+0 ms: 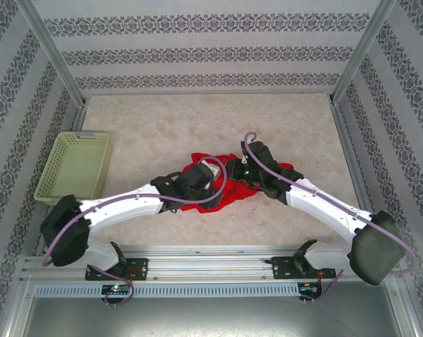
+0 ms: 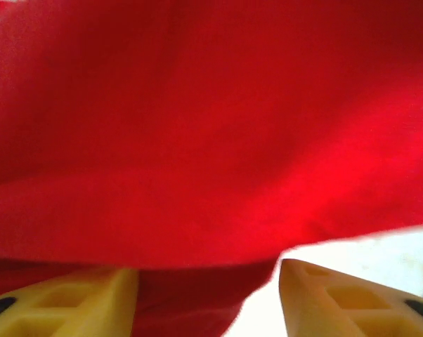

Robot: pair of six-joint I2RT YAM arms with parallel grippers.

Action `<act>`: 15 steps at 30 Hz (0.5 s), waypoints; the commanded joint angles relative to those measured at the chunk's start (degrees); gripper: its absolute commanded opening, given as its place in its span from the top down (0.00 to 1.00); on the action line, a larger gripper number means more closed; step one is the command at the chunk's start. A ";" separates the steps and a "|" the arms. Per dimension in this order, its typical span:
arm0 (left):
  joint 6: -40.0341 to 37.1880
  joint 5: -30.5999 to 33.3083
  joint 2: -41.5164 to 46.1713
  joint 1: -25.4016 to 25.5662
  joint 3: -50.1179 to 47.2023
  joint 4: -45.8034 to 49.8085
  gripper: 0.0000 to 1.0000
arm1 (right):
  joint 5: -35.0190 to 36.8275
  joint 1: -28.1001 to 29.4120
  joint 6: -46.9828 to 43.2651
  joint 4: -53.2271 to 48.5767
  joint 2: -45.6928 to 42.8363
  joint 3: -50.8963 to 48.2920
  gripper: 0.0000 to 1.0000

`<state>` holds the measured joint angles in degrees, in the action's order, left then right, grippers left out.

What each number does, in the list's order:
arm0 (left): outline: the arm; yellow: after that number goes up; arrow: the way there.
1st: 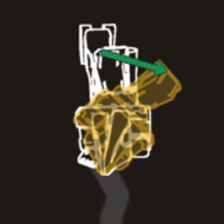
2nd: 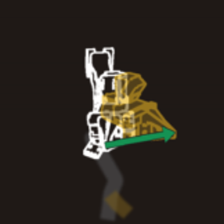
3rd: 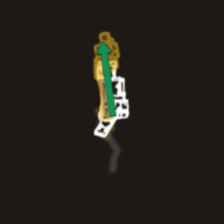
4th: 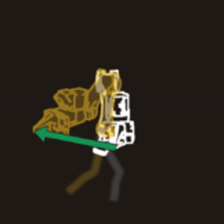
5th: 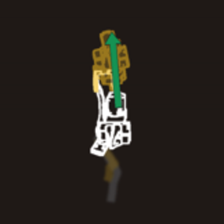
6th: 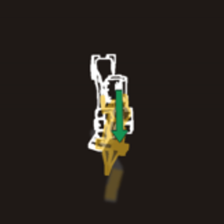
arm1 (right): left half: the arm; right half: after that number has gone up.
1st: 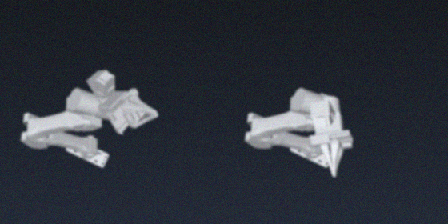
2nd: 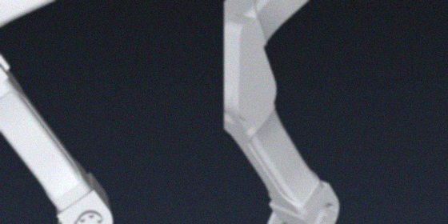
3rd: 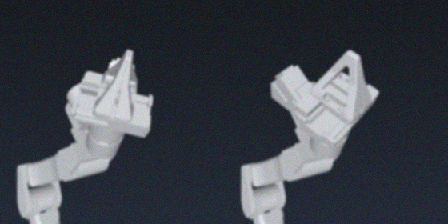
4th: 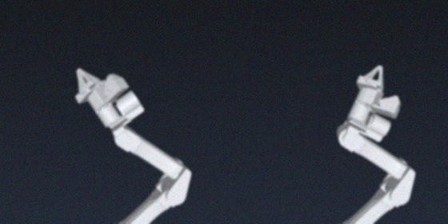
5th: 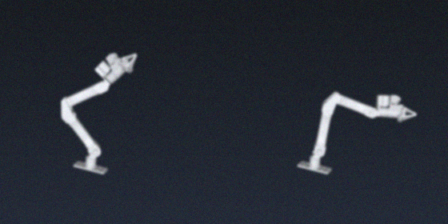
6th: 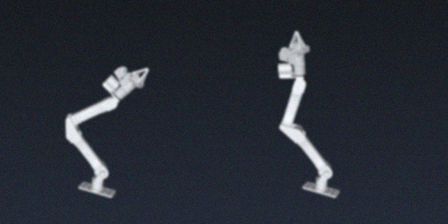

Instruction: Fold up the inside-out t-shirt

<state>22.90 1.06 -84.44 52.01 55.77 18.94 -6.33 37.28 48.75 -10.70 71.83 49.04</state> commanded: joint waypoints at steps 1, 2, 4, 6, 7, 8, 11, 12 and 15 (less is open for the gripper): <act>0.77 5.98 -1.64 -1.17 2.70 -2.24 0.43 | 0.70 0.60 1.19 0.13 -0.28 0.72 1.00; 1.35 7.03 -1.88 -1.72 3.00 -2.19 0.44 | 0.98 0.69 0.99 0.00 -0.38 0.48 1.00; 2.25 7.79 -2.00 -3.35 3.59 -2.37 0.48 | 1.65 0.72 0.91 -0.44 -0.46 0.06 1.00; 2.54 6.41 -1.83 -4.97 3.83 -3.70 0.51 | 1.83 0.76 0.72 -0.57 -0.45 -0.30 1.00; 2.20 4.72 -2.08 -5.57 3.89 -4.67 0.51 | 1.68 0.75 0.58 -0.60 -0.47 -0.39 1.00; 1.71 2.46 -2.89 -6.17 4.66 -4.75 0.51 | 1.79 0.77 0.34 -0.79 -0.55 -0.58 1.00; 0.67 0.43 -5.59 -6.21 7.31 -2.10 0.51 | 2.70 0.79 -0.46 -1.81 -0.73 -0.87 0.96; 0.60 -0.17 -5.89 -6.22 7.30 -2.21 0.49 | 2.81 0.83 -0.69 -2.10 -0.73 -0.87 0.94; 0.93 -0.70 -6.31 -6.30 6.10 -3.97 0.45 | 2.61 0.79 -1.47 -2.13 -0.54 -1.20 0.88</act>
<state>23.99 2.17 -89.76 45.89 61.87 16.99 -4.99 37.39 48.86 -12.03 71.83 48.93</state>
